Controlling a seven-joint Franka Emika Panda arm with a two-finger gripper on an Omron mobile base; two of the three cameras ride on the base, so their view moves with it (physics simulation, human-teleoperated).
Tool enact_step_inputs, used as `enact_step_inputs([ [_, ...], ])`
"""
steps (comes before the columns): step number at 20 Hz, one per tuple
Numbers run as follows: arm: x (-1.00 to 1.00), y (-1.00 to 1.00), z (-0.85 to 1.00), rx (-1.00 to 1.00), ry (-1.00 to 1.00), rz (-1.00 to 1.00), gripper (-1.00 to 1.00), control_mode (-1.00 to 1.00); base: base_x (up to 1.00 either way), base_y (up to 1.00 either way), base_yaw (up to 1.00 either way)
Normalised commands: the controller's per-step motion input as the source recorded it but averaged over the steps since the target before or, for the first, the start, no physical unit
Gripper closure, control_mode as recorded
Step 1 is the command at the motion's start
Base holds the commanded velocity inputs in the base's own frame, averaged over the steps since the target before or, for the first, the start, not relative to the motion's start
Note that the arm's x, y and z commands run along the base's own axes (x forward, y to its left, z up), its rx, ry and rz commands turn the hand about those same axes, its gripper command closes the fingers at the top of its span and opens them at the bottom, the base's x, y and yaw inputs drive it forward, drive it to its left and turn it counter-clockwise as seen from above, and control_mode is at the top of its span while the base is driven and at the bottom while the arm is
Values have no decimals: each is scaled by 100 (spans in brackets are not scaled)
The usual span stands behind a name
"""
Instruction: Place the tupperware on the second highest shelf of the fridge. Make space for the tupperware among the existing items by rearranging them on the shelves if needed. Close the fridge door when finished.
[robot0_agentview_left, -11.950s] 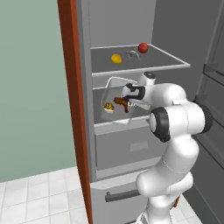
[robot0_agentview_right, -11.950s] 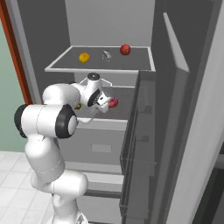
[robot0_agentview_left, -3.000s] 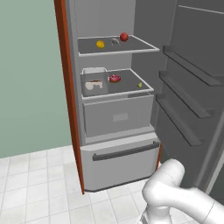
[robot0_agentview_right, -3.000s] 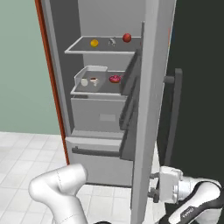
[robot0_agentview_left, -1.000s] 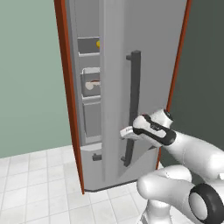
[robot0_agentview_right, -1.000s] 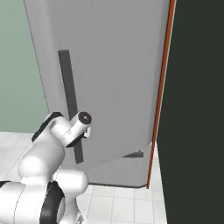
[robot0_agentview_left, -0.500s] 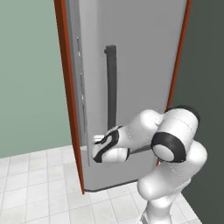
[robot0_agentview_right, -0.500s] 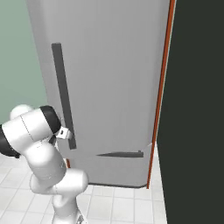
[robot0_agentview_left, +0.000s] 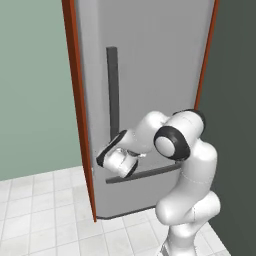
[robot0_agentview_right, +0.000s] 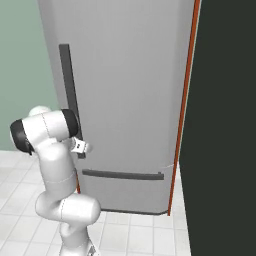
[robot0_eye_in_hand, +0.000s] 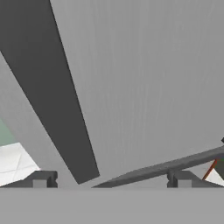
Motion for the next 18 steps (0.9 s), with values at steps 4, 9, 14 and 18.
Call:
enact_step_inputs([
  [4,100,23,100,-6,16,0,-100,-100,0,0,0],
  [9,100,17,68,0,21,0,-100,-100,0,0,0],
  [14,100,22,37,0,30,0,-100,-100,0,0,0],
  [18,100,35,38,-1,26,0,-100,-100,0,0,0],
])
